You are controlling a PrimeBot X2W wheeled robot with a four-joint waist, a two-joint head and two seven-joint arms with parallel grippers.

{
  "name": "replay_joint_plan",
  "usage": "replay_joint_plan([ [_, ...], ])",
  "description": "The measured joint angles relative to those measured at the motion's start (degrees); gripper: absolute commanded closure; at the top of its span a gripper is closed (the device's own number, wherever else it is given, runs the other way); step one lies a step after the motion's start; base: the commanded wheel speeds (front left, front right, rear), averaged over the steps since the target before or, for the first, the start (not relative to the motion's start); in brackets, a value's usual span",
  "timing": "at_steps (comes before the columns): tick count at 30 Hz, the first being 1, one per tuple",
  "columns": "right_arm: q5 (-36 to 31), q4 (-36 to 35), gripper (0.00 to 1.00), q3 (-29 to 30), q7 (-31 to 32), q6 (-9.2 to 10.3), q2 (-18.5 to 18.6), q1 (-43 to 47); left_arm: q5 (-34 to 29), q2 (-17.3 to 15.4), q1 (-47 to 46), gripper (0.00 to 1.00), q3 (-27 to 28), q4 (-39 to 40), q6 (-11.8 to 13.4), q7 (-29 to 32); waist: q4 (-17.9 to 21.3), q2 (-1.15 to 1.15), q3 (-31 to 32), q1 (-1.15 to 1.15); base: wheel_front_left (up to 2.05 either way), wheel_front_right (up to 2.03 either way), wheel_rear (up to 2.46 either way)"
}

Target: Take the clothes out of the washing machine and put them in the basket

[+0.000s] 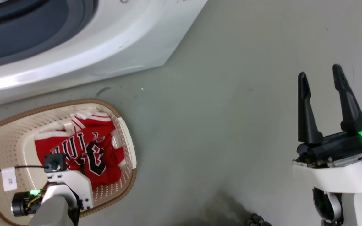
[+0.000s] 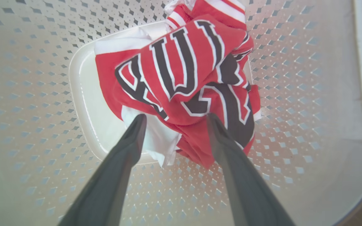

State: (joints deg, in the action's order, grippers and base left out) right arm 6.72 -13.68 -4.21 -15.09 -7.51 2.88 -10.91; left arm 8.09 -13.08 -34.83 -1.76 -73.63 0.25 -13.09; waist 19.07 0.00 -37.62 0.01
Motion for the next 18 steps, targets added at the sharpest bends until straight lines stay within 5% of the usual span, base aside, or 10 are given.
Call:
replay_joint_plan([
  [6, -1.9, 1.9, 0.00, -0.4, 0.0, 0.00, 0.0, 3.2, 0.2, 2.3, 4.5, 0.00, -0.8, 2.6, -1.0, -1.8, -1.2, 0.00, 6.5, 0.00, 0.00, 0.00, 0.00],
  [18, -5.0, 4.5, 0.00, -0.5, 0.0, 0.00, 0.0, 11.6, -0.4, 5.3, 21.9, 0.00, 1.6, 26.6, 0.5, -2.0, -5.7, 0.00, 22.8, -0.02, 0.00, 0.00, 0.00],
])
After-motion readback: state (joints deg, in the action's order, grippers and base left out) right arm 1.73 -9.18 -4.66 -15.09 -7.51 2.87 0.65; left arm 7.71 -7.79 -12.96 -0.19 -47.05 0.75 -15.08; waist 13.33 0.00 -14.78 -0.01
